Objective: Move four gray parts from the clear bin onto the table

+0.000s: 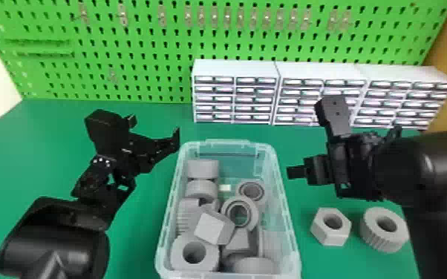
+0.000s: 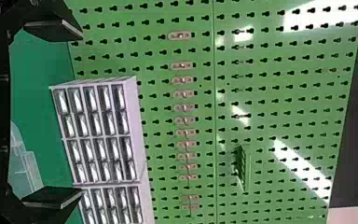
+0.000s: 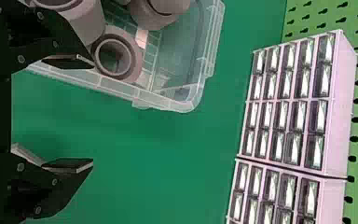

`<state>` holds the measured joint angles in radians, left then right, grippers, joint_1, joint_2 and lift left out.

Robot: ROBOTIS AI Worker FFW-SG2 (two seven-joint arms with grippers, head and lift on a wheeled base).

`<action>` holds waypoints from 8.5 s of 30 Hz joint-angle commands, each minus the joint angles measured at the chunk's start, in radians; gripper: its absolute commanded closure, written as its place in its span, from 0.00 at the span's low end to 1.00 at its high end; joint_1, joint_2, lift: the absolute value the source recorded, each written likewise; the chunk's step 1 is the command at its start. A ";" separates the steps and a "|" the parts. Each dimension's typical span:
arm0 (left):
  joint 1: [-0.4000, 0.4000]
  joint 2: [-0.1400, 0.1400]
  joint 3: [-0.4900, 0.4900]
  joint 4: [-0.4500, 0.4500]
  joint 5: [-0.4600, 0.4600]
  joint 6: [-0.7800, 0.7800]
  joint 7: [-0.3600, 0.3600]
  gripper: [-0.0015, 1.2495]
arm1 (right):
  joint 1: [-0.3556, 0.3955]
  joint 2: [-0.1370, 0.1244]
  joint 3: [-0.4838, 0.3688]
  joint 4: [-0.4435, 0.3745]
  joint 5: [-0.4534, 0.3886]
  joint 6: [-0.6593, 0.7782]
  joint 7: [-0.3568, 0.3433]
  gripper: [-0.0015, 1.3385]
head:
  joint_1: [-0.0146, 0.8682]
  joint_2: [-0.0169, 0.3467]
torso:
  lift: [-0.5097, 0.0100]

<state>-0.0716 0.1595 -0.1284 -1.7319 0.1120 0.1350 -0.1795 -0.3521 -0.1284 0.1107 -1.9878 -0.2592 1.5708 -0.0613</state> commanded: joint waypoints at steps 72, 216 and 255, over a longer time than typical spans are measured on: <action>0.004 0.000 0.013 0.000 -0.002 0.000 -0.002 0.09 | -0.231 -0.025 0.386 0.537 0.514 -0.575 0.583 0.39 | 0.78 0.14 | 0.89; -0.059 0.015 -0.011 0.041 0.005 -0.002 -0.052 0.09 | -0.568 -0.183 0.998 0.946 -0.071 -0.919 0.532 0.39 | 0.78 0.14 | 0.89; 0.006 0.018 0.030 0.028 0.009 0.000 -0.066 0.09 | -0.479 -0.169 0.894 0.569 -0.130 -0.560 0.374 0.39 | 0.78 0.14 | 0.89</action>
<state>-0.0771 0.1766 -0.1047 -1.7006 0.1212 0.1350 -0.2455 -0.8401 -0.2934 0.9967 -1.4028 -0.3689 0.9931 0.3232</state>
